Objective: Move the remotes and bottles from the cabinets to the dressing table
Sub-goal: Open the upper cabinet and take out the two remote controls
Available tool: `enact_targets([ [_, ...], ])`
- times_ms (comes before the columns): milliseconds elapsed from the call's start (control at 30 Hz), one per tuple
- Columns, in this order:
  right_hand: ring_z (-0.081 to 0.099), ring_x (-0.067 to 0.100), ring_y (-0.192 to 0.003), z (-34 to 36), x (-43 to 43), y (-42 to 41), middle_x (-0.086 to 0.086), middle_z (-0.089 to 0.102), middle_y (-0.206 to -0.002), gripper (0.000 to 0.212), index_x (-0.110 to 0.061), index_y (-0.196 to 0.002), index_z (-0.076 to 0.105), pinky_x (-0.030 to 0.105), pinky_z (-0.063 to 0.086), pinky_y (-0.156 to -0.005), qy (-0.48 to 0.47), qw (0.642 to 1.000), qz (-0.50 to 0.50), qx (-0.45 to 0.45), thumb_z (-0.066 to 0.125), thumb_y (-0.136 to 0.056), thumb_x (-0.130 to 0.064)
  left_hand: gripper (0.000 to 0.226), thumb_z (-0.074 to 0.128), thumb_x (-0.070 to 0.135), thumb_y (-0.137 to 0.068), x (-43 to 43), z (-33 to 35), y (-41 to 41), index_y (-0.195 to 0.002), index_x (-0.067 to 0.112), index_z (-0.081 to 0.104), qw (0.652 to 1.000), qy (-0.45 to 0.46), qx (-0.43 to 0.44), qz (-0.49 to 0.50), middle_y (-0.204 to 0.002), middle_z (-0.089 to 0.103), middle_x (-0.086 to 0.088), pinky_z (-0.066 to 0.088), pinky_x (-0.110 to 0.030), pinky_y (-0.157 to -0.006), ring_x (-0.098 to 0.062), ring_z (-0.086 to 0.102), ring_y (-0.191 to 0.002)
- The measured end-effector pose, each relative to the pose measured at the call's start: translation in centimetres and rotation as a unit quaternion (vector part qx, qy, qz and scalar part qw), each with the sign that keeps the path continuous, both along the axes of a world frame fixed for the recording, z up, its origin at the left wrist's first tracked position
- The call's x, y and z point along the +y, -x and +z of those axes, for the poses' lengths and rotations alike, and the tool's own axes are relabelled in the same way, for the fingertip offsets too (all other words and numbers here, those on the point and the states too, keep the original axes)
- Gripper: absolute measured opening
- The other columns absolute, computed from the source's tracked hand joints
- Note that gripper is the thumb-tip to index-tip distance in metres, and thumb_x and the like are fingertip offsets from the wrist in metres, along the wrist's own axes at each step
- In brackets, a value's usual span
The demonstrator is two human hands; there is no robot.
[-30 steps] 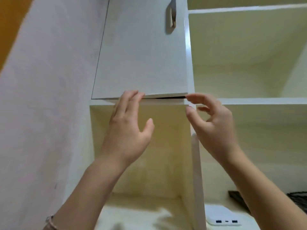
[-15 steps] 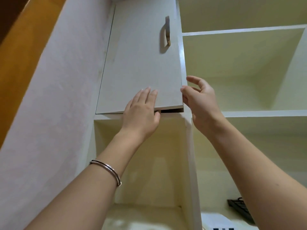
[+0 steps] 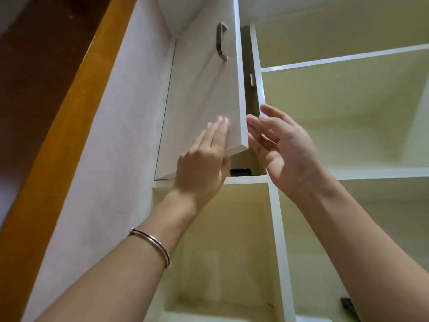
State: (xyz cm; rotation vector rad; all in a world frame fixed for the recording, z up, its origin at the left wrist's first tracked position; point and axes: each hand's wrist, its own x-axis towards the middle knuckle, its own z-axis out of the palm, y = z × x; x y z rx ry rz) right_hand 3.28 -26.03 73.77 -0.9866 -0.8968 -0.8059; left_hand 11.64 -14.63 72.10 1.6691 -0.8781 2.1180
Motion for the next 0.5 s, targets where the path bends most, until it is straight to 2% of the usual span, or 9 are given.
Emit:
enact_targets([
  [67,0.067,0.011,-0.078,0.2,1.2,0.2,0.005,0.068,-0.085,0.016,-0.014,-0.097,0.060,0.017,0.057,-0.070,0.030,0.999,0.017,-0.021,0.051,-0.090,-0.003,0.064,0.060,0.000,-0.068,1.1,-0.1,1.2,-0.131,0.000,0.050,0.999,0.026,-0.005,-0.028,-0.131,0.059,-0.018,0.056,-0.042,-0.079,-0.035,0.064,-0.111],
  [167,0.070,0.007,-0.076,0.5,3.5,0.2,0.001,0.071,-0.087,0.020,-0.014,-0.098,0.063,0.019,0.059,-0.071,0.085,0.995,0.027,-0.045,0.044,-0.095,-0.007,0.066,0.055,0.007,-0.075,3.5,-0.3,2.8,-0.139,0.012,0.041,0.992,0.089,0.014,-0.090,-0.132,0.059,-0.010,0.054,-0.040,-0.086,-0.032,0.064,-0.106],
  [233,0.069,0.008,-0.088,0.7,5.2,-0.3,-0.002,0.072,-0.092,0.025,-0.019,-0.100,0.062,0.026,0.055,-0.083,0.127,0.990,0.002,-0.068,0.037,-0.098,-0.014,0.071,0.060,0.012,-0.080,5.1,-0.6,3.7,-0.142,0.022,0.029,0.991,0.078,0.014,-0.105,-0.125,0.062,-0.006,0.059,-0.043,-0.074,-0.027,0.068,-0.091],
  [300,0.064,0.009,-0.106,0.8,7.0,-1.1,-0.002,0.071,-0.098,0.029,-0.029,-0.098,0.059,0.029,0.043,-0.096,0.170,0.980,-0.064,-0.082,0.031,-0.099,-0.019,0.076,0.068,0.015,-0.078,6.9,-0.7,4.7,-0.140,0.027,0.024,0.992,0.090,0.008,-0.086,-0.125,0.061,-0.003,0.056,-0.028,-0.058,-0.014,0.064,-0.084],
  [333,0.060,0.009,-0.111,0.7,7.8,-1.8,-0.001,0.070,-0.103,0.030,-0.033,-0.097,0.057,0.026,0.039,-0.097,0.186,0.974,-0.097,-0.081,0.030,-0.098,-0.020,0.074,0.070,0.018,-0.079,7.9,-0.8,5.2,-0.139,0.027,0.027,0.991,0.120,0.016,-0.057,-0.129,0.059,0.000,0.049,-0.019,-0.057,-0.009,0.060,-0.087],
  [367,0.057,0.008,-0.114,0.5,8.5,-2.7,-0.001,0.068,-0.110,0.029,-0.034,-0.096,0.057,0.024,0.038,-0.094,0.197,0.970,-0.120,-0.071,0.032,-0.097,-0.019,0.068,0.070,0.022,-0.079,8.9,-0.8,5.5,-0.137,0.025,0.033,0.988,0.154,0.021,-0.018,-0.132,0.057,0.001,0.044,-0.015,-0.060,-0.009,0.057,-0.095],
  [400,0.055,0.008,-0.116,0.2,9.1,-3.7,-0.001,0.066,-0.116,0.028,-0.034,-0.098,0.058,0.023,0.038,-0.093,0.207,0.968,-0.133,-0.055,0.035,-0.095,-0.019,0.062,0.070,0.026,-0.079,10.0,-0.9,5.7,-0.133,0.023,0.040,0.983,0.179,0.013,0.027,-0.134,0.055,0.001,0.044,-0.020,-0.066,-0.014,0.056,-0.106],
  [433,0.053,0.008,-0.118,-0.2,9.7,-4.9,-0.002,0.063,-0.122,0.029,-0.033,-0.105,0.060,0.023,0.039,-0.094,0.220,0.964,-0.143,-0.037,0.038,-0.093,-0.018,0.059,0.072,0.029,-0.077,11.1,-0.9,5.9,-0.129,0.019,0.046,0.979,0.191,0.000,0.069,-0.133,0.055,-0.001,0.046,-0.029,-0.077,-0.020,0.052,-0.117],
  [500,0.049,0.006,-0.118,-1.2,10.9,-6.7,-0.007,0.058,-0.125,0.035,-0.027,-0.121,0.058,0.016,0.039,-0.093,0.249,0.956,-0.157,-0.011,0.038,-0.094,-0.018,0.057,0.076,0.031,-0.072,12.7,-0.8,6.3,-0.120,0.011,0.053,0.974,0.178,-0.026,0.135,-0.130,0.058,-0.009,0.042,-0.042,-0.097,-0.031,0.048,-0.125],
])
